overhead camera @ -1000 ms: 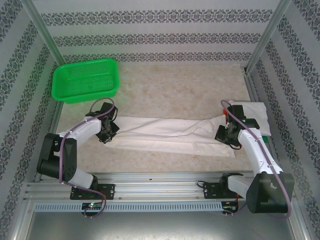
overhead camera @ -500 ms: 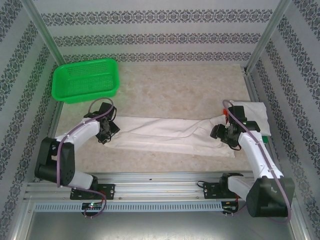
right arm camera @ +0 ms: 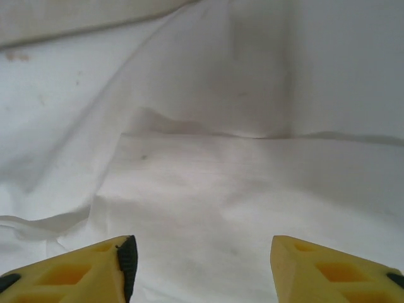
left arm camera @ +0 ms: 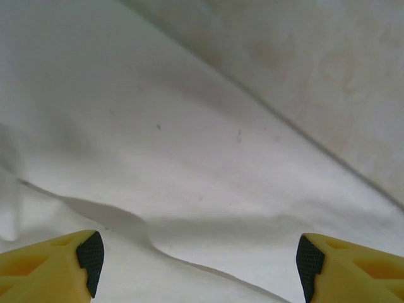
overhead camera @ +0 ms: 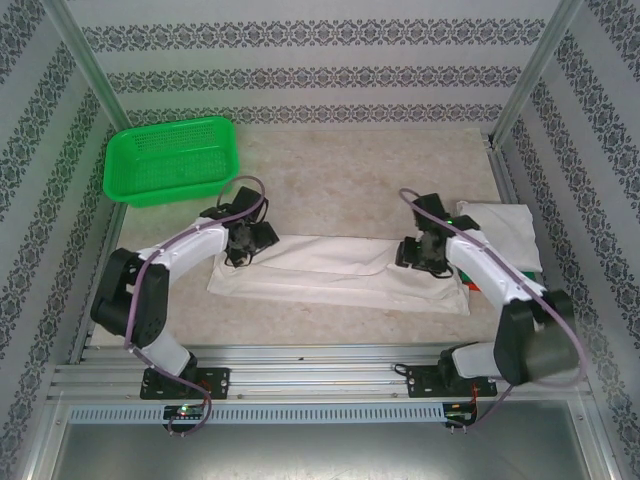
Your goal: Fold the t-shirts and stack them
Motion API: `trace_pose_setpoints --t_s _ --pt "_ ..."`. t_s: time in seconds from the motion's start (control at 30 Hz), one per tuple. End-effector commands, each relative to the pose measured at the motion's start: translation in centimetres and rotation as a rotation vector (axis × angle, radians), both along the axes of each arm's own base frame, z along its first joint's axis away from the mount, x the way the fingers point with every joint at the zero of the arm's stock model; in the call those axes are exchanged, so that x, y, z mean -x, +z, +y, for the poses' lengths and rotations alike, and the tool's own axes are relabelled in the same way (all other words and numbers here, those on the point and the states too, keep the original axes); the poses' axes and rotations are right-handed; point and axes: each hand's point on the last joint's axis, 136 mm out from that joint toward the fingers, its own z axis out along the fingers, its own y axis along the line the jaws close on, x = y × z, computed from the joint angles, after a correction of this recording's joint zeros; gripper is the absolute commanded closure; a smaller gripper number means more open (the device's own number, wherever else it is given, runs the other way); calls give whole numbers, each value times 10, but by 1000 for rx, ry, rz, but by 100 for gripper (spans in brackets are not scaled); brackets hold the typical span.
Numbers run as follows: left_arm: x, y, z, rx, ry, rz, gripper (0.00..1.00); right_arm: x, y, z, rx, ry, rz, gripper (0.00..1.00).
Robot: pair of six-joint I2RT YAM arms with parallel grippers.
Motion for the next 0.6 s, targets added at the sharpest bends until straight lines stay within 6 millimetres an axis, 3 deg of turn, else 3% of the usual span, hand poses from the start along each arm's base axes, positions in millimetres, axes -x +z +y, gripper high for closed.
trace_pose_setpoints --t_s 0.0,0.13,0.33,0.57 --pt "4 -12 -9 40 -2 14 21 -20 -4 8 75 -2 -18 54" --pt "13 -22 -5 25 -2 38 22 -30 -18 15 80 -5 2 59" --pt "27 -38 -1 28 10 77 24 -40 -31 23 85 18 43 53" --pt "33 -43 3 12 11 92 24 -35 -18 29 105 59 35 92"
